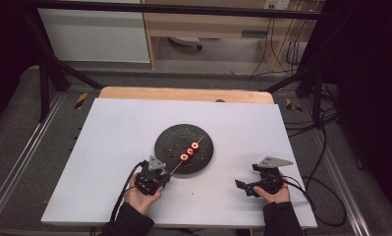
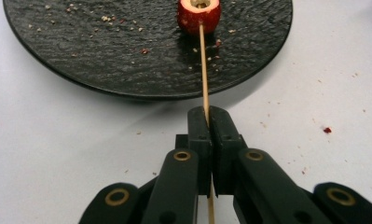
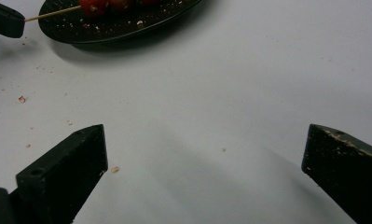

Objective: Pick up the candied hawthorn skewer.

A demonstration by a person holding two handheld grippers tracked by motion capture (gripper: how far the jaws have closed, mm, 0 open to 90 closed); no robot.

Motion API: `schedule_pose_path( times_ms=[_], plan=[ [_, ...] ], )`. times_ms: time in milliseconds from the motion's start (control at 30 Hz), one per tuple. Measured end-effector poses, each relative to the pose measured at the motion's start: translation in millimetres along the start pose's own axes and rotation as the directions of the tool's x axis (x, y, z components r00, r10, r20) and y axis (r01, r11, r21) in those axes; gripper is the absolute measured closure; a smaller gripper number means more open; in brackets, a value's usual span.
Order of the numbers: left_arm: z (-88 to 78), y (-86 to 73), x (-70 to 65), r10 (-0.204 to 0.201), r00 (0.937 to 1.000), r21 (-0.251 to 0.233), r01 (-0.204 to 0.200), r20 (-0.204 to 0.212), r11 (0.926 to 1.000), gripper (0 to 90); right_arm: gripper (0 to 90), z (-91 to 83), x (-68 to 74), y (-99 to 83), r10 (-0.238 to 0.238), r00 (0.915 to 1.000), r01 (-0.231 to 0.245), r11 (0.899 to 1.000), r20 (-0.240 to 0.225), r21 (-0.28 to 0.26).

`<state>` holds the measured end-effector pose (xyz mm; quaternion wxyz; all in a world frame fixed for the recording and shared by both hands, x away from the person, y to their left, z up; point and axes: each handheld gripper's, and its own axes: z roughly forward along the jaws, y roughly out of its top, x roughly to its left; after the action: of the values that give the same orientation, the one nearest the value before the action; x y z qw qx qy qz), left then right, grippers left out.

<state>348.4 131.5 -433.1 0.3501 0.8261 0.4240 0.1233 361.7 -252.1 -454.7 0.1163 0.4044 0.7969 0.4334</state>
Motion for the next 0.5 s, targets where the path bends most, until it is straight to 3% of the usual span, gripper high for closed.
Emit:
schedule_pose_path(
  times_ms=[200,500],
  plan=[
    [-6.3,-2.7,1.5,0.021,0.9995,-0.044,-0.020,0.025,0.9988,87.9,1.1,-0.3,0.3,0.1,0.007,1.0000,-0.007,1.000,-0.003,-0.002],
    [-23.9,-12.3,11.8,0.053,0.9971,-0.126,-0.046,0.054,0.9910,88.0,1.0,0.0,0.7,0.1,0.015,0.9999,-0.015,1.000,-0.006,-0.004]
  ],
)
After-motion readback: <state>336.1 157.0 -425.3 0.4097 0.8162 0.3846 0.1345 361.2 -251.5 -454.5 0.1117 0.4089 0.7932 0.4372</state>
